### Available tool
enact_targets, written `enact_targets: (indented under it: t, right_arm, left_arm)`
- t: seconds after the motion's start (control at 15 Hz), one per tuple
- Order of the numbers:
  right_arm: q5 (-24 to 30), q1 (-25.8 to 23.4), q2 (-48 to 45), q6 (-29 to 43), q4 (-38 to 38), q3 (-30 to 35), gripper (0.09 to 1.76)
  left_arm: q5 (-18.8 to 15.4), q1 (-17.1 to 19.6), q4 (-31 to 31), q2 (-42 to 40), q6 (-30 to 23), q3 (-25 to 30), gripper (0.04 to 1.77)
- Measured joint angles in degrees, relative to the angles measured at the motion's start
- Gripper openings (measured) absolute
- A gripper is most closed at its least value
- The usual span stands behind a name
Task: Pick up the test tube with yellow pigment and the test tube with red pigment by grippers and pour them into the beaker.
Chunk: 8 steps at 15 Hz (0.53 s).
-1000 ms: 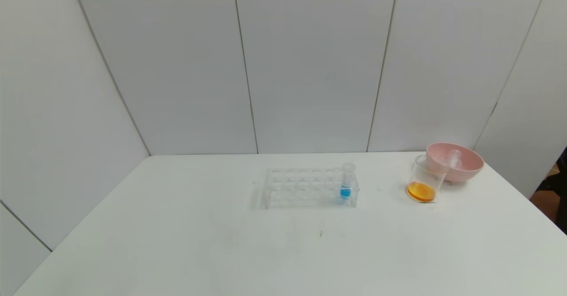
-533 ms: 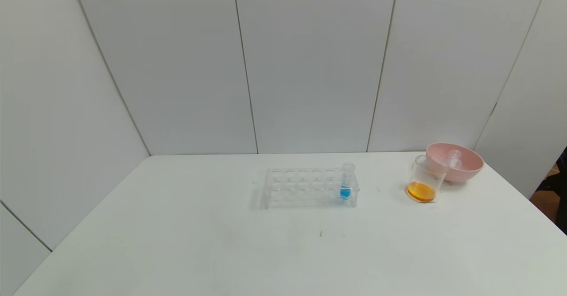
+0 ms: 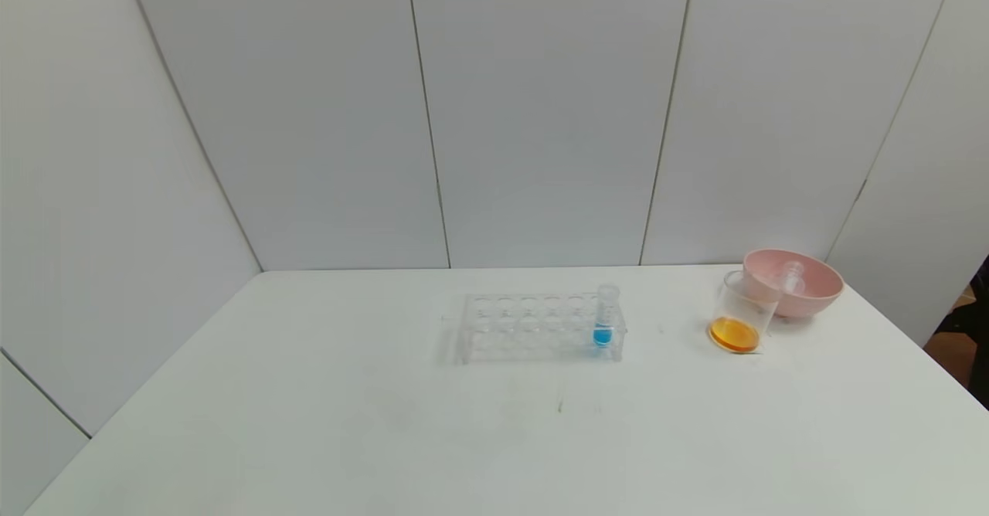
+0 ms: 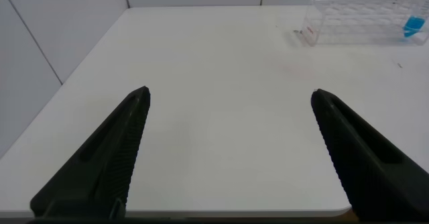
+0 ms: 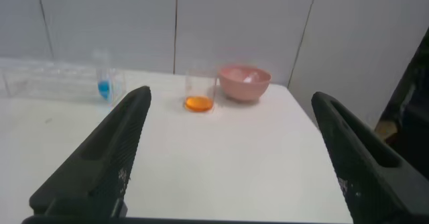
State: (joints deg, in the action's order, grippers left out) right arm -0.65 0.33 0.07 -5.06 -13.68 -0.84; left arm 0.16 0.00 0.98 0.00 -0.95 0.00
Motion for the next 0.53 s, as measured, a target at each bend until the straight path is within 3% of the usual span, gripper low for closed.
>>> enact_targets:
  t: [0.27, 0.53]
  right_arm:
    - [-0.1, 0.0, 0.0, 2.4, 12.9, 0.7, 1.71]
    - [0.0, 0.1, 0.0, 4.5, 14.1, 0.7, 1.71]
  left_arm:
    - [0.0, 0.0, 0.0, 0.0, 0.0, 0.0, 1.72]
    - [0.0, 0.0, 0.0, 0.0, 0.0, 0.0, 1.72]
